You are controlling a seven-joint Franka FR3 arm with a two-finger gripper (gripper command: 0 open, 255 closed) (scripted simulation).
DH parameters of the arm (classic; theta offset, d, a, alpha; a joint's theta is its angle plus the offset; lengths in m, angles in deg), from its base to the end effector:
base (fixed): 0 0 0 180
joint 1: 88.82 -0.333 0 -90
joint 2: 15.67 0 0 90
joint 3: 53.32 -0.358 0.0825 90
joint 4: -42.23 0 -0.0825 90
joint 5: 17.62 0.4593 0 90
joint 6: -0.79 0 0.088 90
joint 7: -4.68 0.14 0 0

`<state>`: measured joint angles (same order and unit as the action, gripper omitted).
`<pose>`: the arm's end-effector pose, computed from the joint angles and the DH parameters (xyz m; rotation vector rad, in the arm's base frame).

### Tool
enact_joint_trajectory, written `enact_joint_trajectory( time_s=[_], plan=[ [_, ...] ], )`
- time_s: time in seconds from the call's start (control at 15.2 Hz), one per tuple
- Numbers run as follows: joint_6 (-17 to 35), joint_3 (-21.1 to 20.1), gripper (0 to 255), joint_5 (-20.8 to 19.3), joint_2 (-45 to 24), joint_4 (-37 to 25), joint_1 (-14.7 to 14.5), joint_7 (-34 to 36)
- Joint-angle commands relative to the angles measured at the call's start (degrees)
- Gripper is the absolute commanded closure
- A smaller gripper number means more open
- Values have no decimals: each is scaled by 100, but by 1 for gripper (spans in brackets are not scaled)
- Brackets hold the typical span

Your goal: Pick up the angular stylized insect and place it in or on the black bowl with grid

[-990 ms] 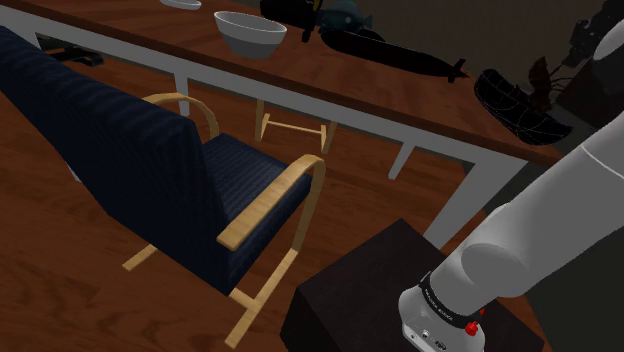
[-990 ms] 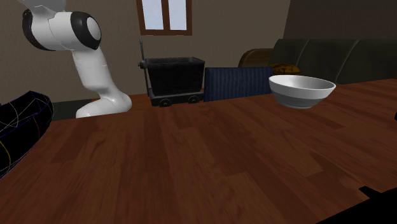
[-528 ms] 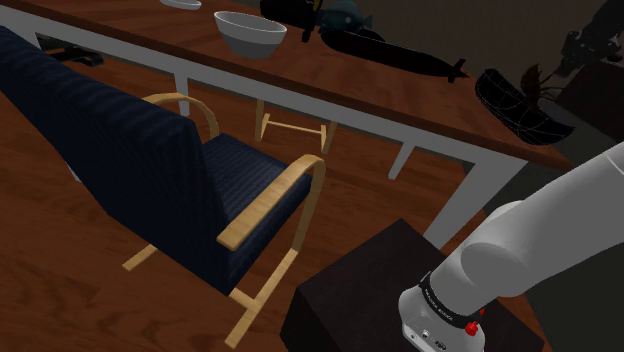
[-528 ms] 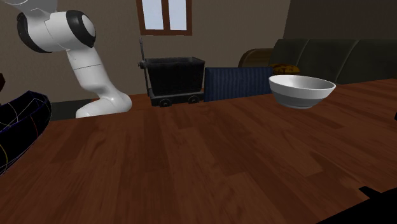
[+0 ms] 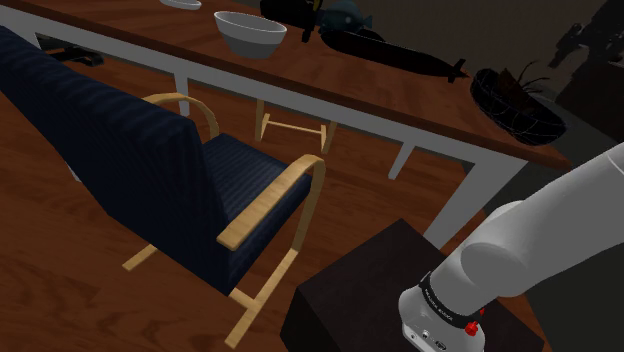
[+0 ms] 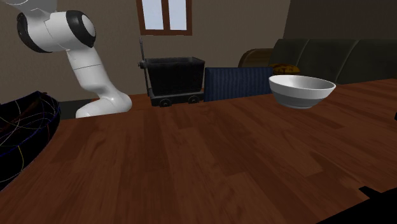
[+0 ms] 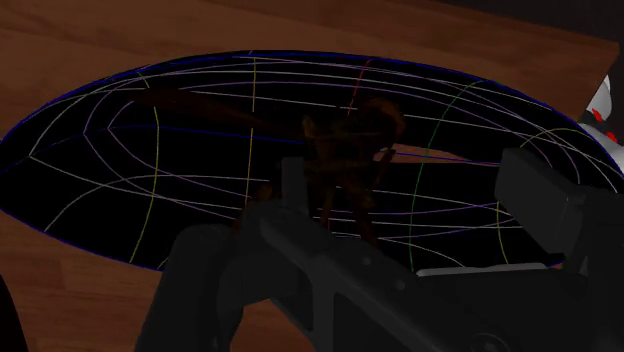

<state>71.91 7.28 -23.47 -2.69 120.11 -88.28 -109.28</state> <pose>0.1742 -0.5194 0.7709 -2.8127 -1.3603 -0.1559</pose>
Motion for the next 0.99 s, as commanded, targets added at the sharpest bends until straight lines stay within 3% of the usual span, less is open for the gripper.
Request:
enact_joint_trajectory(
  time_s=[0.0,0.13,0.2,0.26,0.33,0.4,0.53,0.92],
  plan=[
    [0,0,0,0,0,0,0,0],
    [0,0,0,0,0,0,0,0],
    [-232,337,0,249,-312,-408,-92,-206],
    [-492,837,0,649,-755,-861,-167,-511],
    [-835,1557,0,1426,-1510,-1389,-13,-1052],
    [-1217,1797,0,2220,-2210,-1892,674,-1533],
    [-1184,1412,0,2057,-2076,-1881,868,-1429],
    [-1181,1370,0,2041,-2063,-1880,892,-1419]
  ],
)
